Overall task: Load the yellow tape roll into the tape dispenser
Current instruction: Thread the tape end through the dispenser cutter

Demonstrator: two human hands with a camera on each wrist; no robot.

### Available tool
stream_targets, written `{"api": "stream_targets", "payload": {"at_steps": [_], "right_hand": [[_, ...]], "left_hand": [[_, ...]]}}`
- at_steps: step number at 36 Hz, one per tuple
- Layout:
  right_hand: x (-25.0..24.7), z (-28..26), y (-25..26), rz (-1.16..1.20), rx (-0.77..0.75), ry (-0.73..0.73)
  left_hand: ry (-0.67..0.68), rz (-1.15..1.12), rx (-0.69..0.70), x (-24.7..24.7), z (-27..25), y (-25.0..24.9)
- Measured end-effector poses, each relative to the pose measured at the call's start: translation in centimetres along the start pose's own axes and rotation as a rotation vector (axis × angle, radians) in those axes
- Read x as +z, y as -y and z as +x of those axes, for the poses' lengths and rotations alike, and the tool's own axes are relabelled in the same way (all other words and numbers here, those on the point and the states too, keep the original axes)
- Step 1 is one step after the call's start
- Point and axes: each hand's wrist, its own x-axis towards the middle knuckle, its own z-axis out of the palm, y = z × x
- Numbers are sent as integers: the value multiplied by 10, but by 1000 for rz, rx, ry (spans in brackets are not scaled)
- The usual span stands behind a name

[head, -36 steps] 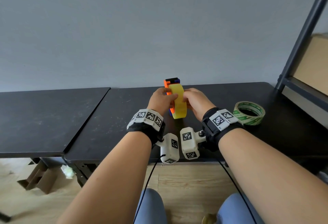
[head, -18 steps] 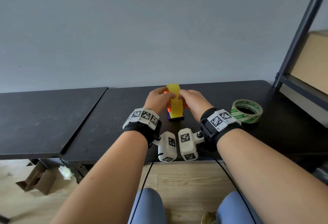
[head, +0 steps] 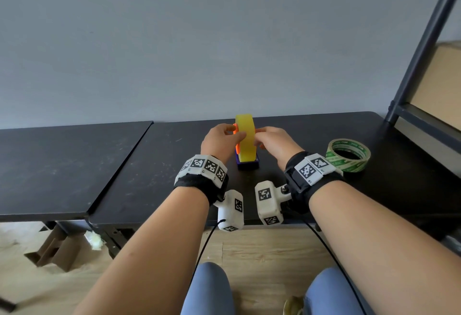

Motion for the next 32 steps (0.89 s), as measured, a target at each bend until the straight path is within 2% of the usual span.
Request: {"api": "stream_targets", "payload": {"at_steps": [14,21,26,32], "right_hand": [[0,0,3,-23,-15,-22],[2,2,1,22,-6,-34],[2,-1,4,-2,36,-31],[2,-4,5,-21,-3,-10]], "left_hand": [[-40,147,51,-2,-3,-4],[33,268,116,-2,-6,3],[34,280,119,1,-6,5],[2,338,111,5,-1,5]]}}
